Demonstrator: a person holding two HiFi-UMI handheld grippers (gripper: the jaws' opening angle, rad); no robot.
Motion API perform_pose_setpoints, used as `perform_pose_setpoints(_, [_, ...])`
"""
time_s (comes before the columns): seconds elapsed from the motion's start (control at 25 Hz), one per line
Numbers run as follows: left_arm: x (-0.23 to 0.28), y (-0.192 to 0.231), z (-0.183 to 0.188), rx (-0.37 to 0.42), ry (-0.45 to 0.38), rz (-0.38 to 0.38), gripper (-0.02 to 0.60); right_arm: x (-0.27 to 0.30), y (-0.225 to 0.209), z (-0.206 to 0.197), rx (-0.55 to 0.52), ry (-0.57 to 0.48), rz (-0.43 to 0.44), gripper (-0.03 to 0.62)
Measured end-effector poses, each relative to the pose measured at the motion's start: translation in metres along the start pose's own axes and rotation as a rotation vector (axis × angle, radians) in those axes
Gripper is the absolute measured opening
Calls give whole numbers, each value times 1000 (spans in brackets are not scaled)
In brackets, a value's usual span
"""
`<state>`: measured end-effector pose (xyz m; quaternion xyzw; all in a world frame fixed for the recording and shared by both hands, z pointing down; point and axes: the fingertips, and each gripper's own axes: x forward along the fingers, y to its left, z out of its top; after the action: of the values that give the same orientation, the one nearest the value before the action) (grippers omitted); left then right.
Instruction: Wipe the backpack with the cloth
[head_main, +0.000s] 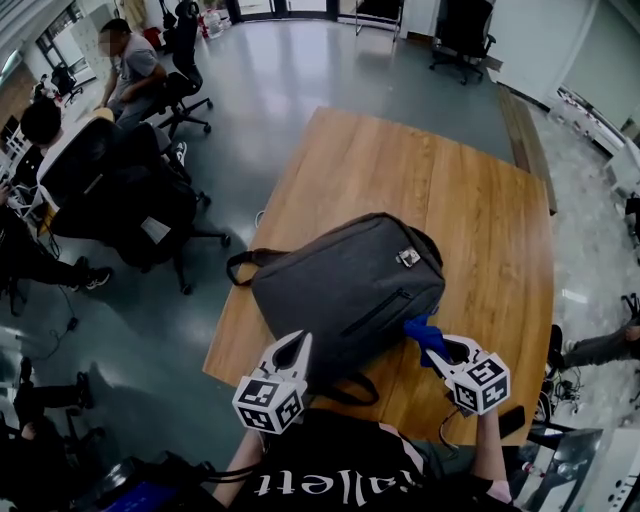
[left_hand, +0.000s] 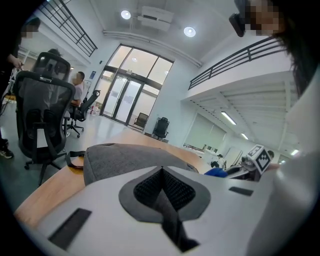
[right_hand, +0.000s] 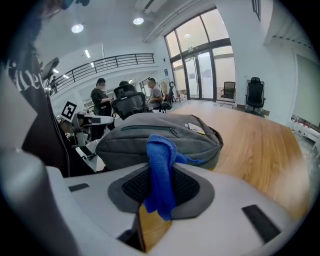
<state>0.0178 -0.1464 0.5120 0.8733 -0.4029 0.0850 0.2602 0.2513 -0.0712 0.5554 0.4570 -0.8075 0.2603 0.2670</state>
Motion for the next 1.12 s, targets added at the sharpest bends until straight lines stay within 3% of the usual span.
perform_pose_setpoints(0.28, [-7,7,-3,-1,5,17,-2,-7,-48,92,-147,-125,-63,104])
perform_pose_setpoints(0.4, [-11,6,-1,-2,5,22,-2,8,-80,140,-235,-131,-95,104])
perform_pose_setpoints(0.6, [-14,8,-2,-6,1,31,-2,69,-128,192,-289,-106,-105,104])
perform_pose_setpoints(0.88, [-25,15,-1,-19,-5,62,-2,139,-159,181,-375,46,-129,104])
perform_pose_setpoints(1.12, [-28,23,-3,-29,-9,79,-2,130,-159,133,-344,98,-102,104])
